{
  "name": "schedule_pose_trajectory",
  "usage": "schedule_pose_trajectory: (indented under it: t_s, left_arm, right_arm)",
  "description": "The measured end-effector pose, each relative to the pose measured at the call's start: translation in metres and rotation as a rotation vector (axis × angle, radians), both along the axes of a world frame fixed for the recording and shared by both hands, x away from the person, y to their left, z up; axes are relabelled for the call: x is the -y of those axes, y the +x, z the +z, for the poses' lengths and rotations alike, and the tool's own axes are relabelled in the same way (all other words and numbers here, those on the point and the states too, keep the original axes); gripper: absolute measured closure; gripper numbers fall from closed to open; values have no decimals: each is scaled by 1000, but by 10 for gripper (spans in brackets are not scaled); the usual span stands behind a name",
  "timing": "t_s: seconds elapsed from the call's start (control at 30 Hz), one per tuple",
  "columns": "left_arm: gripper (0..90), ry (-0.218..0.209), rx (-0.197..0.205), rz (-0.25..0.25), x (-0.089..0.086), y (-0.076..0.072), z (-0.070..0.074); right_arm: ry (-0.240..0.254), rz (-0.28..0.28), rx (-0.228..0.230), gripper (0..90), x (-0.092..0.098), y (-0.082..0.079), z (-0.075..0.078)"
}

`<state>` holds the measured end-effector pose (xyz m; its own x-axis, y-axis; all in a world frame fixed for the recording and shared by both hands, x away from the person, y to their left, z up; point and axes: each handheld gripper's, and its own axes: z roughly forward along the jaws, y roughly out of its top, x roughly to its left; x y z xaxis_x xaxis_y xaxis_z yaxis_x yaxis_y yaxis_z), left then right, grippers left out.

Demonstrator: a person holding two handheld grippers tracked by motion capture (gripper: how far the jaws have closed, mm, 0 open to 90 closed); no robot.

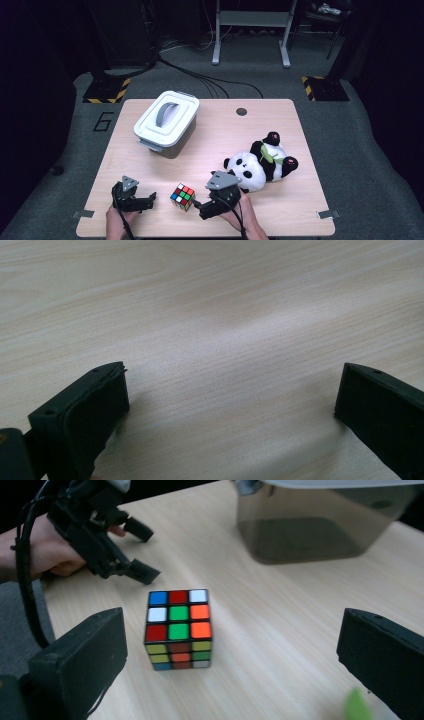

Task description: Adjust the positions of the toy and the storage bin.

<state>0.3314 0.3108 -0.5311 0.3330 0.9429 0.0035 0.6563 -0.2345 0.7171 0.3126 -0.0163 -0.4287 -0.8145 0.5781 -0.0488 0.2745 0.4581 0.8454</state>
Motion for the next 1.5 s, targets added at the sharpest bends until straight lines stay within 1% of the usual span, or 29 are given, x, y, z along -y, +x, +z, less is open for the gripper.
schedule_pose_trajectory:
  t_s: [0.13, 0.23, 0.3, 0.43, 0.57, 0.7, 0.77, 0.83, 0.9, 1.1, 1.13, 1.2, 1.27, 1.4, 1.5]
  left_arm:
    - [6, 2, -5, -2, 0, 0, 0]
    - [6, 2, -5, -2, 0, 0, 0]
    - [6, 2, -7, -7, 0, 0, 0]
    - [5, 2, -10, -8, 0, 1, 1]
    - [5, 3, -11, -9, 0, 1, 1]
    - [5, -1, -3, -7, 0, 1, 0]
    - [5, 1, -6, -8, 0, 1, 0]
    - [5, 1, -6, -8, 0, 1, 0]
    - [5, 1, -6, -8, 0, 1, 0]
    - [5, 0, -3, -7, 0, 1, 0]
    - [6, 1, -6, -8, 0, 1, 0]
    - [5, -7, 4, 1, 1, 1, 0]
    - [5, -7, 3, 1, 1, 1, 0]
    - [3, -8, 3, 4, 1, 1, 0]
    - [1, -4, 7, 15, 0, 1, 0]
  right_arm:
    - [17, -46, 47, 0, 25, -4, 11]
    - [43, -100, 66, 0, 43, -7, 16]
    - [43, -133, 79, 0, 56, -9, 19]
    - [64, -204, 90, 0, 80, -13, 20]
    - [64, -275, 92, 0, 104, -17, 16]
    - [57, -347, 83, 0, 127, -22, 9]
    - [58, -382, 79, 0, 139, -25, 5]
    - [44, -412, 77, 0, 149, -28, 1]
    - [47, -454, 63, 0, 163, -31, -6]
    - [46, -578, 45, 0, 200, -37, -27]
    - [47, -596, 36, 0, 206, -38, -32]
    - [43, -635, 17, 0, 217, -37, -43]
    - [45, -665, -19, 0, 227, -35, -55]
    - [32, -696, -80, 0, 241, -27, -74]
    - [21, -709, -110, 0, 247, -19, -81]
